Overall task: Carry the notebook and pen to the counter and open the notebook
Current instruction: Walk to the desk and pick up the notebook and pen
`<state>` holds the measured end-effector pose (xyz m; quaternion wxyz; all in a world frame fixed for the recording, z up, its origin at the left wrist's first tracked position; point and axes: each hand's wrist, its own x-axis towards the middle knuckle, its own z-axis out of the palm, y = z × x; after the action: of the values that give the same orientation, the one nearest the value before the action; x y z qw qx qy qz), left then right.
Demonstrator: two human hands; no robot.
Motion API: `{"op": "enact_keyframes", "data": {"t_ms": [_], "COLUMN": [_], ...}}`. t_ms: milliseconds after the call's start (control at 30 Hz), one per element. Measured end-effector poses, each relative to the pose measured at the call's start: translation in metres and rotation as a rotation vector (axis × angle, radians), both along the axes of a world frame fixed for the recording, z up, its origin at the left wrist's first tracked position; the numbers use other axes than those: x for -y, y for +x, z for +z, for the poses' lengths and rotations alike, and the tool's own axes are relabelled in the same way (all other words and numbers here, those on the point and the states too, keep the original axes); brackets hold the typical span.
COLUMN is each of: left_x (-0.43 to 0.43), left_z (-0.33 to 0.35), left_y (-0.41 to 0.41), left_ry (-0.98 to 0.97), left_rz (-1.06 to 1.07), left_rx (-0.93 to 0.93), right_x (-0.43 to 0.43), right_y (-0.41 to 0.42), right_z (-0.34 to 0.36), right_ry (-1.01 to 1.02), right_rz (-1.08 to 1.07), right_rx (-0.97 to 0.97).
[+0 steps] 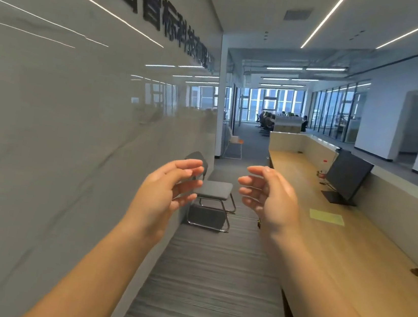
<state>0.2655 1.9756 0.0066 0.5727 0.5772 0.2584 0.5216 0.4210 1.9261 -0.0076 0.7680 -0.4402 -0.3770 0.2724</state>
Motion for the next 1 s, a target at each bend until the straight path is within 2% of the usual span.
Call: {"op": "enact_keyframes", "data": {"t_ms": [300, 567, 767, 1000], "left_x": [-0.223, -0.412, -0.488, -0.567], "left_z": [-0.018, -0.001, -0.023, -0.048], "left_y": [0.115, 0.252, 0.368, 0.541], "left_ry": [0.005, 0.022, -0.01, -0.022], "left_rz": [-0.141, -0.332, -0.469, -0.543], "left_rx": [-0.012, -0.037, -0.08, -0.129], "right_x": [-0.203, -0.355, -0.424, -0.495], "right_y": [0.109, 0.214, 0.315, 0.475], "right_z": [-0.025, -0.011, -0.033, -0.061], "right_ry": [0.007, 0.017, 0.015, 0.002], "right_rz": [-0.117, -0.305, -0.464, -0.591], "right_rx": [-0.024, -0.079, -0.123, -0.141]}}
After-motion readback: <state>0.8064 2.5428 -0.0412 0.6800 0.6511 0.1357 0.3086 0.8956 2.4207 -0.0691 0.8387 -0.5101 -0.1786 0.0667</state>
